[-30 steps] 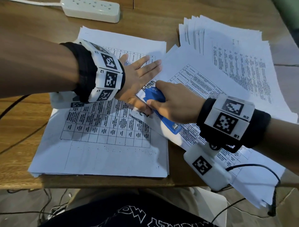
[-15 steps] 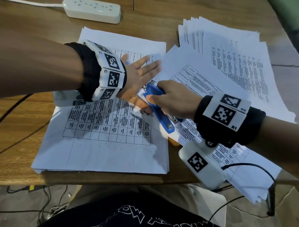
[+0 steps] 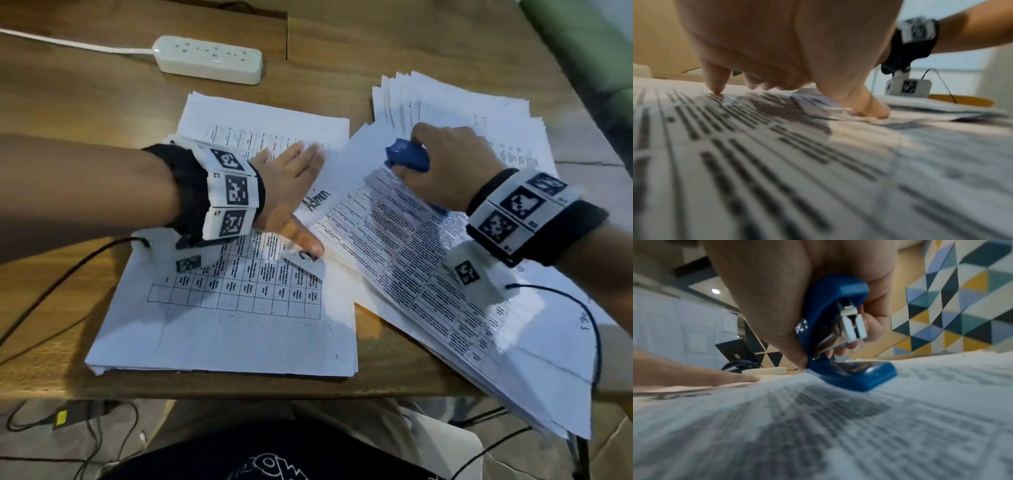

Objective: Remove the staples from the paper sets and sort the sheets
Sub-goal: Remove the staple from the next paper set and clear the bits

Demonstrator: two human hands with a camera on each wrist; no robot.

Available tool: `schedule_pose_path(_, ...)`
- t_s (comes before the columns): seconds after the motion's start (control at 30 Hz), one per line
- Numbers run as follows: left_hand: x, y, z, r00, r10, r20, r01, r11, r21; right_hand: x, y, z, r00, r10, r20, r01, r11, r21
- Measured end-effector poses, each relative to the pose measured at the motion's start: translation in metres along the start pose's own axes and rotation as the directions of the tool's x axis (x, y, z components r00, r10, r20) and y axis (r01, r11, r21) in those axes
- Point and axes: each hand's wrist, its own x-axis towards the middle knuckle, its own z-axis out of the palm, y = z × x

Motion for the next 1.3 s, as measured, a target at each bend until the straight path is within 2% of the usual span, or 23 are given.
schedule_pose_path(0.13, -0.01, 0.01, -0.001, 0.996, -0.058, -0.073, 0.053, 0.997, -0.064, 0.01, 0.018, 0.005, 0.999, 0.051, 0.017, -0.048, 0.989, -0.137)
schedule_pose_path(0.2, -0.017, 0.014, -0.005, 0.99, -0.112, -0.088, 0.101, 0.988, -0.12, 0.012, 0.022, 0.007, 0.996, 0.081, 0.04, -0.074, 0.984, -0.164)
schedule_pose_path(0.3, -0.032, 0.023, -0.01, 0.986, -0.123, -0.112, 0.095, 0.968, -0.231, 0.009, 0.02, 0.006, 0.994, 0.098, 0.045, -0.087, 0.978, -0.188)
schedule_pose_path(0.43, -0.039, 0.026, -0.008, 0.976, -0.208, -0.066, 0.157, 0.881, -0.446, 0.001, 0.001, 0.004, 0.997, -0.078, -0.021, 0.071, 0.973, -0.219)
schedule_pose_path(0.53, -0.037, 0.022, -0.004, 0.957, -0.284, -0.063, 0.194, 0.785, -0.588, -0.008, -0.02, 0.009, 0.971, -0.233, -0.055, 0.22, 0.958, -0.187)
schedule_pose_path(0.63, -0.033, 0.023, -0.004, 0.937, -0.346, -0.043, 0.233, 0.713, -0.661, -0.014, -0.039, 0.016, 0.948, -0.317, 0.002, 0.317, 0.946, -0.064)
schedule_pose_path(0.73, -0.029, 0.026, -0.003, 0.927, -0.375, -0.027, 0.236, 0.637, -0.734, -0.017, -0.051, 0.018, 0.959, -0.263, 0.106, 0.252, 0.962, 0.105)
schedule_pose_path(0.8, -0.028, 0.028, -0.002, 0.93, -0.366, -0.022, 0.225, 0.617, -0.755, -0.02, -0.054, 0.019, 0.956, -0.253, 0.151, 0.244, 0.967, 0.077)
schedule_pose_path(0.9, -0.028, 0.028, -0.003, 0.939, -0.344, -0.02, 0.207, 0.612, -0.763, -0.026, -0.054, 0.021, 0.937, -0.29, 0.194, 0.295, 0.956, 0.006)
schedule_pose_path(1.07, -0.025, 0.023, -0.003, 0.948, -0.317, -0.011, 0.199, 0.623, -0.756, -0.033, -0.055, 0.03, 0.922, -0.351, 0.164, 0.328, 0.933, 0.149)
schedule_pose_path(1.2, -0.023, 0.021, -0.003, 0.952, -0.305, -0.009, 0.194, 0.629, -0.752, -0.021, -0.054, 0.034, 0.956, -0.279, 0.093, 0.24, 0.923, 0.299)
schedule_pose_path(1.3, -0.022, 0.019, -0.003, 0.954, -0.3, -0.016, 0.189, 0.641, -0.744, -0.009, -0.051, 0.031, 0.969, -0.219, 0.118, 0.139, 0.87, 0.474)
